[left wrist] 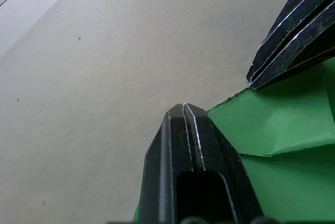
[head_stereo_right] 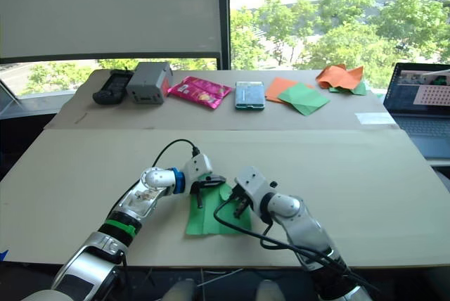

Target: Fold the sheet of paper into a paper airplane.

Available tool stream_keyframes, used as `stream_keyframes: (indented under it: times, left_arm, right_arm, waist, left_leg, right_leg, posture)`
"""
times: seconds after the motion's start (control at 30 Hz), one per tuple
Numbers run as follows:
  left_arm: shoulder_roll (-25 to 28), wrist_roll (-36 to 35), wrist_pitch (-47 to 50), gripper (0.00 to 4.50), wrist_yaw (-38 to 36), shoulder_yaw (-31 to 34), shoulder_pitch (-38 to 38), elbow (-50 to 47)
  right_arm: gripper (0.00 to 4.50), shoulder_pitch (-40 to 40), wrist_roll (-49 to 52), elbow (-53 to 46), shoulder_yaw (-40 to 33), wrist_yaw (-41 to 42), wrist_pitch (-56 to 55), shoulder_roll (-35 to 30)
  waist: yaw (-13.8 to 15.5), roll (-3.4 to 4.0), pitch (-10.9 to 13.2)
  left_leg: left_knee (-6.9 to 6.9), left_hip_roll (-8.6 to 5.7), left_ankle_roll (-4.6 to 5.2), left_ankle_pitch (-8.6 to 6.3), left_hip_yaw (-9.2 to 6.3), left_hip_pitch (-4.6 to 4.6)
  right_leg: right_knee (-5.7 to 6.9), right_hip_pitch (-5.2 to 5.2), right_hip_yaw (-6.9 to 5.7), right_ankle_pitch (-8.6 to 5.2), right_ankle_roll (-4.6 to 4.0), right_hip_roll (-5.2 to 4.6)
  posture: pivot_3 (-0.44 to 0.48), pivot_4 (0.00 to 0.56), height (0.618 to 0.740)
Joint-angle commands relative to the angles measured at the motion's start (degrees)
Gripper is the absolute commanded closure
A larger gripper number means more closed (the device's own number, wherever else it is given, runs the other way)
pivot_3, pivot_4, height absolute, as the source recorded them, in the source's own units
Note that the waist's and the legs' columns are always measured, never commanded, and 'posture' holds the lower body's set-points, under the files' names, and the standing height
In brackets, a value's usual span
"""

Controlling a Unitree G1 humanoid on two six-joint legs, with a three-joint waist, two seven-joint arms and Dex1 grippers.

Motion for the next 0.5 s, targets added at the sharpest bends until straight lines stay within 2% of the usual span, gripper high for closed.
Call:
stream_keyframes:
  times: [0.03,0.5]
  left_arm:
    - [0.89,2.33,0.66,4.5,-0.35,-1.49,1.09,2.73]
    - [1.0,2.44,-0.59,4.5,-0.42,-1.77,0.18,4.56]
  right_arm:
    - [4.49,3.25,0.1,-0.27,0.41,0.23,4.07,-2.0]
    - [4.49,10.61,0.62,-7.06,-1.97,-0.14,6.85,-6.35]
  waist:
    - [0.02,0.0,0.0]
    - [0.12,-0.06,0.0]
  left_leg:
    - [0.0,0.0,-0.01,-0.01,0.0,0.0]
    - [0.0,-0.02,-0.11,-0.07,0.01,0.0]
  right_leg:
    - [-0.01,0.0,-0.01,-0.01,0.0,-0.01]
    - [-0.17,-0.03,-0.21,-0.1,0.05,-0.18]
  posture:
    - [0.0,0.15,0.706]
    - [0.0,0.15,0.706]
